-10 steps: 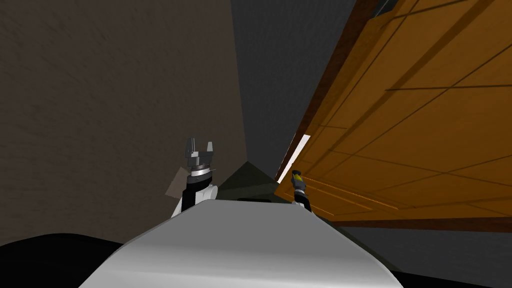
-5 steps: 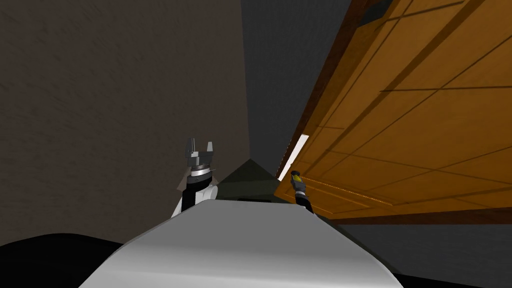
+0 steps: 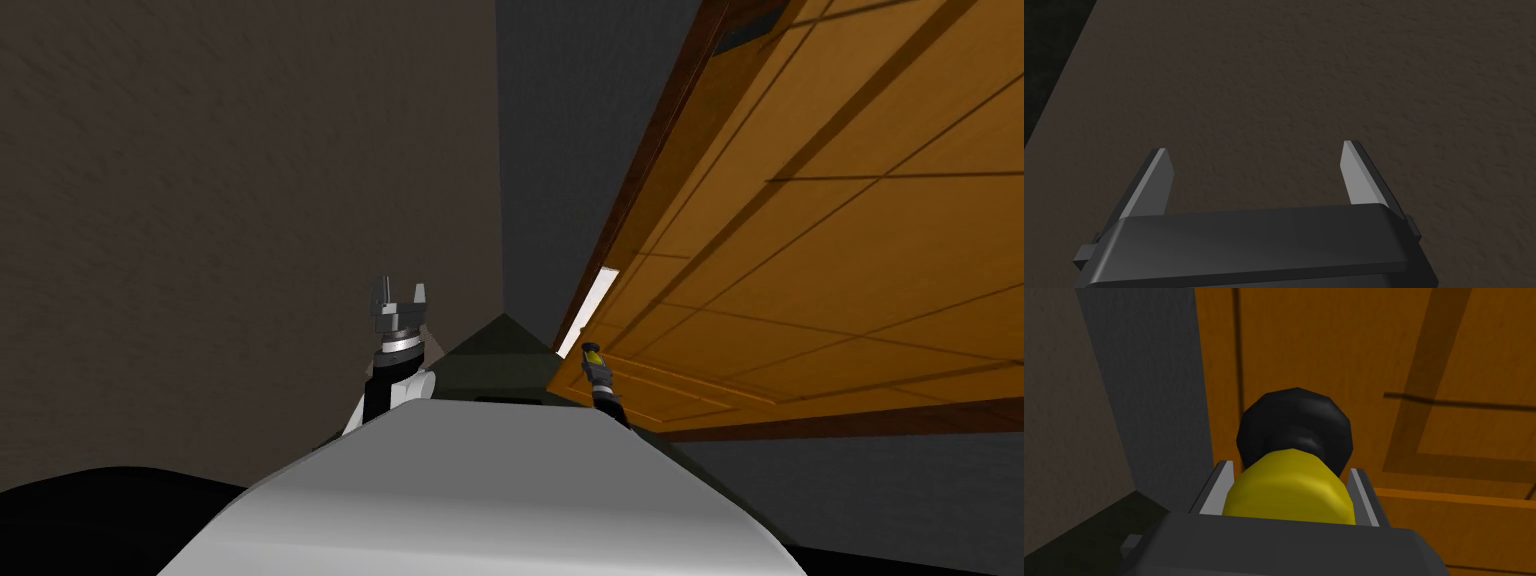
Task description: Pull the door open
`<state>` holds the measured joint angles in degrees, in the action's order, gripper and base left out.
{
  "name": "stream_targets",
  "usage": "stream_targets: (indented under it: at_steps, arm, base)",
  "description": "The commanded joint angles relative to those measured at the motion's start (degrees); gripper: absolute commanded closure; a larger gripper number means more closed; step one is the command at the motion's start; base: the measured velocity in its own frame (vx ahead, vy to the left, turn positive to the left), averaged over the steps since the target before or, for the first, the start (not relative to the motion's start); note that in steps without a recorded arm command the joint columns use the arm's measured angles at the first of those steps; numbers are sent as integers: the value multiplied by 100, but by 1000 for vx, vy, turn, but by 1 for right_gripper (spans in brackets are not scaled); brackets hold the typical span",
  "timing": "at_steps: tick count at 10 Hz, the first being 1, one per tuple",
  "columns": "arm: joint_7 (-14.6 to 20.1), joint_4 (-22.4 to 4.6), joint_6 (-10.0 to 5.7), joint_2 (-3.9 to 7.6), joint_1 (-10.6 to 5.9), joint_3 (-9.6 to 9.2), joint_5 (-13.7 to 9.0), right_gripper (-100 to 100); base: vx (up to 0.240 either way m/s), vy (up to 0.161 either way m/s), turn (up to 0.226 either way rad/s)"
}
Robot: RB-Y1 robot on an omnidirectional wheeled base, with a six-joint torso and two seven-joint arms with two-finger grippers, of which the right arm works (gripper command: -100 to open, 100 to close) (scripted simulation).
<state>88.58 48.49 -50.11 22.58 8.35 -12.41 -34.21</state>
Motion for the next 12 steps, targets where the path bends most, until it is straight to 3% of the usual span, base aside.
stream_targets:
  at_steps: [1,5,6,12]
  arm:
    - [160,21,-106,104,86,-144,68,100]
    - [415,78,-260,299,222,-379,179,100]
    - [375,46,-222,271,194,-349,165,100]
    - [762,-2,-638,567,416,-689,332,100]
  base:
    - [-243,-9,132]
    - [-240,-26,88]
    - [-99,-23,21]
    - [-183,-36,114]
